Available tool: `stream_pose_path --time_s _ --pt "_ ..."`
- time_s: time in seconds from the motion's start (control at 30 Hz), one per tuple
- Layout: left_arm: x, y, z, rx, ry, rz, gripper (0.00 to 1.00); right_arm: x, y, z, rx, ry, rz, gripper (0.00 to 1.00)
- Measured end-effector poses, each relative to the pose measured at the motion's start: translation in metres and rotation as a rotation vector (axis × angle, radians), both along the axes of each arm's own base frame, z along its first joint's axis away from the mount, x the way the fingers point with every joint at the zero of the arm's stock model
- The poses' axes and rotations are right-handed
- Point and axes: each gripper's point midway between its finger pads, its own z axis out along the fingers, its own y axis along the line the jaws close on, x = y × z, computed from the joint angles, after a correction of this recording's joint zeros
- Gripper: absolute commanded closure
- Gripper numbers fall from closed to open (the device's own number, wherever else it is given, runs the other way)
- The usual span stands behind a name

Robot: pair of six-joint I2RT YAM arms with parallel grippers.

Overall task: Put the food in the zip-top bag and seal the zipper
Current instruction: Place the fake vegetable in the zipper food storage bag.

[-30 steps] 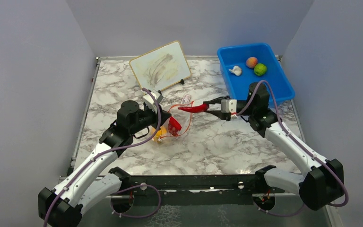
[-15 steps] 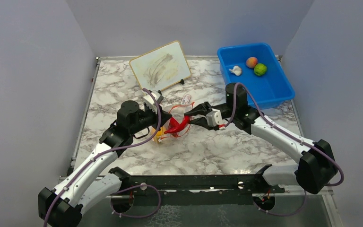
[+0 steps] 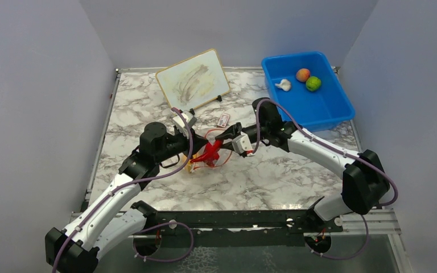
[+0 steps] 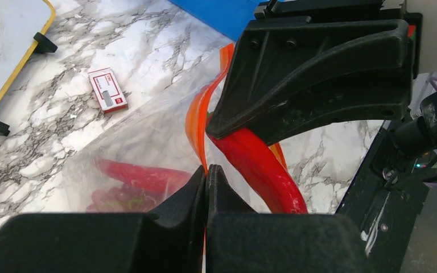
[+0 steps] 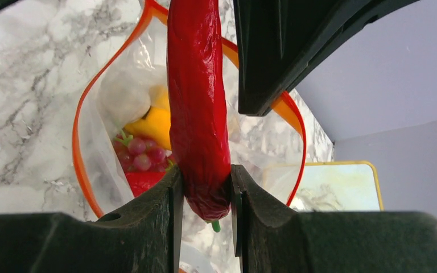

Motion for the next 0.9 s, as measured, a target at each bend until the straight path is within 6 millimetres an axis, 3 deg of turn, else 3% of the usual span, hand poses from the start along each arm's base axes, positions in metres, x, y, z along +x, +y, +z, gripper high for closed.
stream_pose_path --time_s 0.4,0.63,0.73,0.9 --pt "0.000 0.000 0.000 -0.001 -0.001 -0.003 1.00 0.024 -0.009 -0.031 -0.133 -0.056 -0.107 0.74" --pt "0.000 0.000 0.000 -0.001 -0.001 -0.003 1.00 0.034 -0.012 -0.034 -0.155 -0.082 -0.157 0.69" --pt "0.000 0.000 0.000 -0.001 -0.001 -0.003 1.00 0.037 -0.014 -0.037 -0.160 -0.082 -0.178 0.55" --pt "0.000 -0.001 0.001 -0.003 -0.004 -0.003 1.00 0.038 -0.016 -0.034 -0.162 -0.073 -0.200 0.52"
